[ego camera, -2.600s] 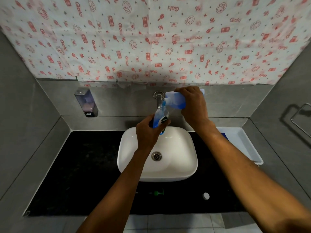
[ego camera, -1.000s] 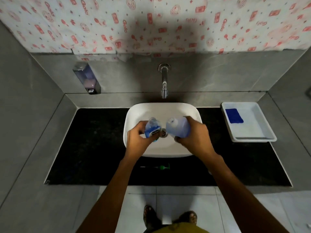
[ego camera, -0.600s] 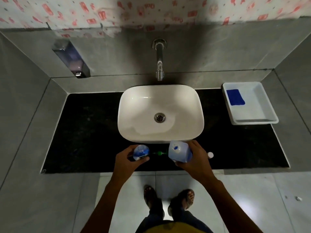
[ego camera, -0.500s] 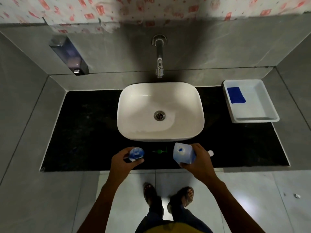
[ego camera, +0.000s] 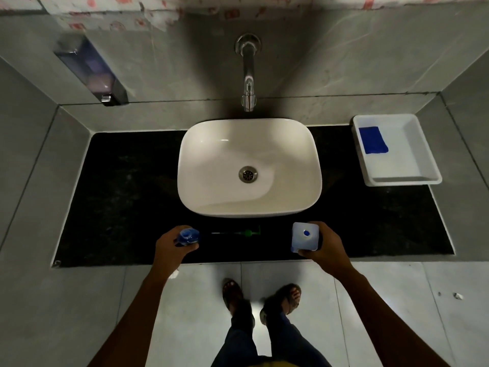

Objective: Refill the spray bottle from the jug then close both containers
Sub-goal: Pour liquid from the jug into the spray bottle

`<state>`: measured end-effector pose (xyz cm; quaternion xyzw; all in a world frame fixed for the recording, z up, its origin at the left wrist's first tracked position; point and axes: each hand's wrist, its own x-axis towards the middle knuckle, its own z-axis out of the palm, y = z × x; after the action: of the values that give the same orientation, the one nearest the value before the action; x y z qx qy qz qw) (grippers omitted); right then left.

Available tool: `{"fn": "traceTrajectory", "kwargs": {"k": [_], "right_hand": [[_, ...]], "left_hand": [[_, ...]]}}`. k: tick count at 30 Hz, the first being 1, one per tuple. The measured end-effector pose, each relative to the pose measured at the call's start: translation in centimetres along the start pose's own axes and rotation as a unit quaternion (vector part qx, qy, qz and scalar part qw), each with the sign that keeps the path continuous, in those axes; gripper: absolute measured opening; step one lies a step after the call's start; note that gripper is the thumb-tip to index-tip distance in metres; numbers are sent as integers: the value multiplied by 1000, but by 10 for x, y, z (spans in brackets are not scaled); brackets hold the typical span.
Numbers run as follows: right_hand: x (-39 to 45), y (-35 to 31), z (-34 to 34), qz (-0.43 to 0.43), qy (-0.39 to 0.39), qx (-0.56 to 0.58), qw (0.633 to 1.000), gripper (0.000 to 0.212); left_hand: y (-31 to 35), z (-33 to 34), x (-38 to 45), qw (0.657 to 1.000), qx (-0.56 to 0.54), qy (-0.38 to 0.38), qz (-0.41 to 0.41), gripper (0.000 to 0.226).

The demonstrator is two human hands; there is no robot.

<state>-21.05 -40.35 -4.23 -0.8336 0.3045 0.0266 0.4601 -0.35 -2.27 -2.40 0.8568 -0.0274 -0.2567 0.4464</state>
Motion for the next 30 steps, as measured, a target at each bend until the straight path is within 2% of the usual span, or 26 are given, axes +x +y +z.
{"fn": "traceTrajectory", "kwargs": {"k": [5, 15, 20, 22, 27, 30], "right_hand": [[7, 3, -5, 18, -3, 20, 1000, 76], [10, 3, -15, 2, -26, 26, 999, 71], [9, 4, -11, 31, -18, 58, 998, 71], [6, 4, -7, 48, -3, 70, 996, 76], [-14, 7, 13, 130, 53, 73, 987, 95], [-38, 14, 38, 212, 108, 107, 965, 89]], "left_hand": [[-5, -1, 10, 1000, 5, 19, -8, 45], [-6, -8, 15, 999, -5, -11, -37, 48], [-10, -14, 16, 998, 0, -32, -48, 49], [-11, -13, 15, 998, -7, -30, -57, 53], [-13, -7, 13, 996, -43, 5, -84, 81], [-17, -4, 9, 994, -64, 22, -89, 90]]}}
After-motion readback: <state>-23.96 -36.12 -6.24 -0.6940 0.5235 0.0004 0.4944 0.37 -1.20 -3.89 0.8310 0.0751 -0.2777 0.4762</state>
